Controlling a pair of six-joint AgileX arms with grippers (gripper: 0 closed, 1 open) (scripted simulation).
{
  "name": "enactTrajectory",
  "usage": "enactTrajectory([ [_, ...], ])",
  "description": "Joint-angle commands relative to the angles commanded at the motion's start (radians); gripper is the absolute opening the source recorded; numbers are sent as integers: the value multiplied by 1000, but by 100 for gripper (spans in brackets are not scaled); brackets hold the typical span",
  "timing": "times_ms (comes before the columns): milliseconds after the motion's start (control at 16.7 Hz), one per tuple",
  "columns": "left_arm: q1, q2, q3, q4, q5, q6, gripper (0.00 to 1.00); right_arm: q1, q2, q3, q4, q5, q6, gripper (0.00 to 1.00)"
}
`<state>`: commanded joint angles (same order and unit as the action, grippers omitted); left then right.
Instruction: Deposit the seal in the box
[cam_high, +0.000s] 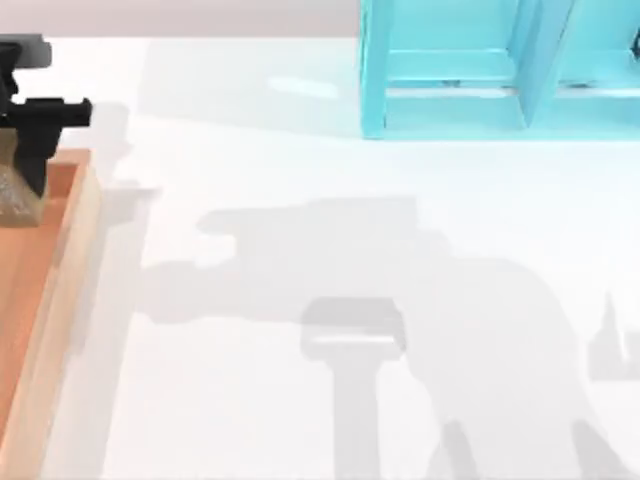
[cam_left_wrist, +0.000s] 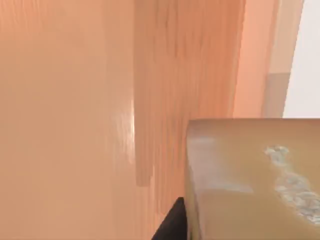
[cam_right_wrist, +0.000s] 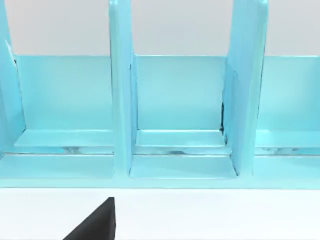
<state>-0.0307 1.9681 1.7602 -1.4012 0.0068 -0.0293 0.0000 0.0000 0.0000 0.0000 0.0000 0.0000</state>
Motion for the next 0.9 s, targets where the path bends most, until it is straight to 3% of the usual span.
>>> enactTrajectory([
  [180,193,-80,-74,-3,-6,201,0,0,0,0,0,0,0,100],
  [360,292,-154,-132,7,-7,308,0,0,0,0,0,0,0,100],
  [900,304,-173,-186,49,-7,330,0,0,0,0,0,0,0,100],
])
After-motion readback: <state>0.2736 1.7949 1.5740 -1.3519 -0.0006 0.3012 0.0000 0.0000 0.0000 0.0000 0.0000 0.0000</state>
